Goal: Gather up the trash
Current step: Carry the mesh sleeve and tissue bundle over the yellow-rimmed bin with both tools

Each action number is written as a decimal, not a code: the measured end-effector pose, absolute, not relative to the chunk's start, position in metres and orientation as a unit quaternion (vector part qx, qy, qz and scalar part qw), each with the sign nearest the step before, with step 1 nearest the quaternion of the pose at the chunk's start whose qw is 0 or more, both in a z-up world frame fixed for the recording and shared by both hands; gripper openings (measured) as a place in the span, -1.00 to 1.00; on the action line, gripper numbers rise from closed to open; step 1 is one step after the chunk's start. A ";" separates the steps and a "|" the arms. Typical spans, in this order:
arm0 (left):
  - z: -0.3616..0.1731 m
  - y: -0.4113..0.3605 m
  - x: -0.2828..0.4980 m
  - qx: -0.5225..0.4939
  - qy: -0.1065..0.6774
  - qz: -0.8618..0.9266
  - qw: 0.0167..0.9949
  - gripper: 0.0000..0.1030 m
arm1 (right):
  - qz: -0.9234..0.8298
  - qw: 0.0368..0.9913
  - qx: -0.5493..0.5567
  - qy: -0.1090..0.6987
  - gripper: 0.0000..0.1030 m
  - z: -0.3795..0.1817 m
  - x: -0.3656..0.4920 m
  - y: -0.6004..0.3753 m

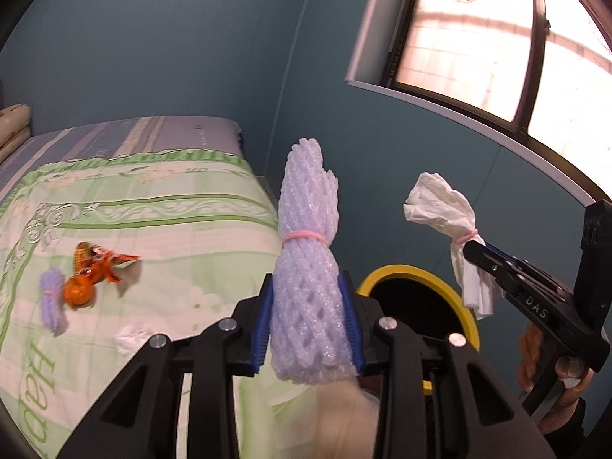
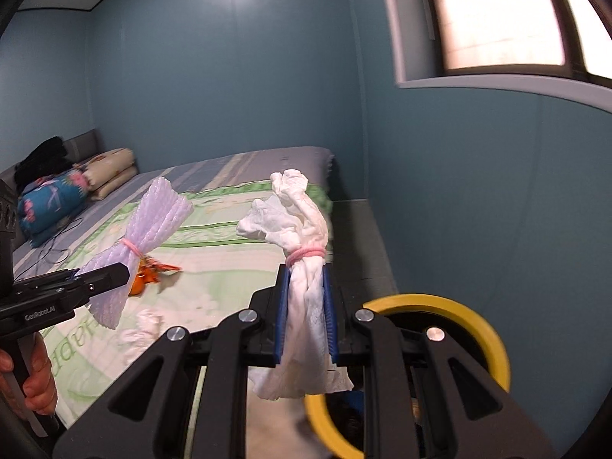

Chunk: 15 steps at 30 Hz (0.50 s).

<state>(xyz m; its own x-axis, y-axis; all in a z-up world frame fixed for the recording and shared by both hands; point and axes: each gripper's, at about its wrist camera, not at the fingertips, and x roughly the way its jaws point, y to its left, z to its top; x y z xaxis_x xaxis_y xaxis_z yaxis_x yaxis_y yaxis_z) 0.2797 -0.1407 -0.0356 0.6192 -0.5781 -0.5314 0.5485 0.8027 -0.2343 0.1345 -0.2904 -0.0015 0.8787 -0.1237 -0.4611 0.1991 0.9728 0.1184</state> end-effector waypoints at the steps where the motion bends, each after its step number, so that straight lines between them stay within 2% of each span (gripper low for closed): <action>1: -0.036 -0.151 0.279 -0.022 0.305 -0.321 0.897 -0.40 | -0.090 0.965 0.084 0.231 -0.69 -0.002 0.131 -0.296; 15: -0.072 -0.273 0.284 0.003 0.347 -0.387 0.854 -0.40 | -0.170 0.941 0.132 0.260 -0.69 -0.042 0.114 -0.383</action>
